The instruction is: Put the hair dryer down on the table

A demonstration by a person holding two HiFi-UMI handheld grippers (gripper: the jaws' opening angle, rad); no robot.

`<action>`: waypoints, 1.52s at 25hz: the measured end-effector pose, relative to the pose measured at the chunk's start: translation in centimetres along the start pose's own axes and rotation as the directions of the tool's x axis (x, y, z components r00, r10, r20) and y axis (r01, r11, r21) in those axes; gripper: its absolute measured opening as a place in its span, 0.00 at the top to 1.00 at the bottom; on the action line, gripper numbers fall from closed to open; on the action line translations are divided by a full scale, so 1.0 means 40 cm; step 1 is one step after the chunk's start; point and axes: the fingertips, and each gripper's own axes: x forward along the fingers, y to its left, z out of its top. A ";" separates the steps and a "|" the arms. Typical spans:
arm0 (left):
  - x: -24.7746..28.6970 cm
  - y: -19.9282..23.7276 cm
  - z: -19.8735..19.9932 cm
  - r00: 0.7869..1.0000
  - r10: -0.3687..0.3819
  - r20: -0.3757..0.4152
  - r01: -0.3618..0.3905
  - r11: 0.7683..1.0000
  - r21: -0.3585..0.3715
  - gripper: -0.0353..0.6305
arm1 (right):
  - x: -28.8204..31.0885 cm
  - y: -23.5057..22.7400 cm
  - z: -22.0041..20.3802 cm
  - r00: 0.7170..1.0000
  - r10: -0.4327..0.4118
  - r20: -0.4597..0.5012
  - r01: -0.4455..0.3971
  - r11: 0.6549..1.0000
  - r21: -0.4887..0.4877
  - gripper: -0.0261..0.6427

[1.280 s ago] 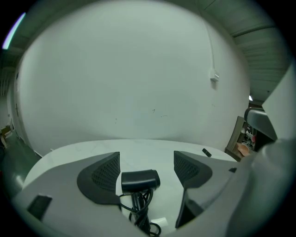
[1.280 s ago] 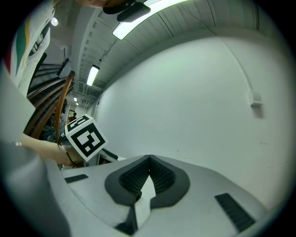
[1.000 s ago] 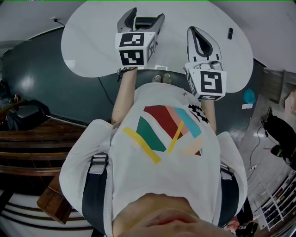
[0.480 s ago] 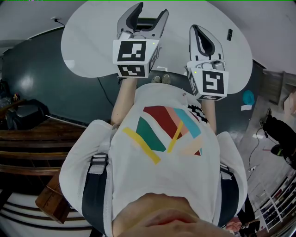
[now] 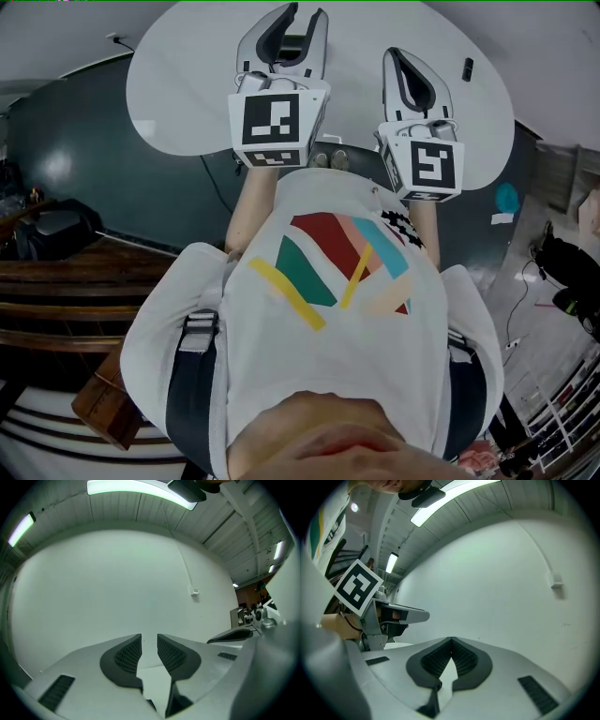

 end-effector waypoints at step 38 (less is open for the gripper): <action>0.009 -0.017 0.006 1.000 0.030 0.009 -0.029 0.999 -0.013 0.93 | -0.017 -0.057 0.008 0.999 -0.050 -0.016 0.050 0.999 0.013 0.94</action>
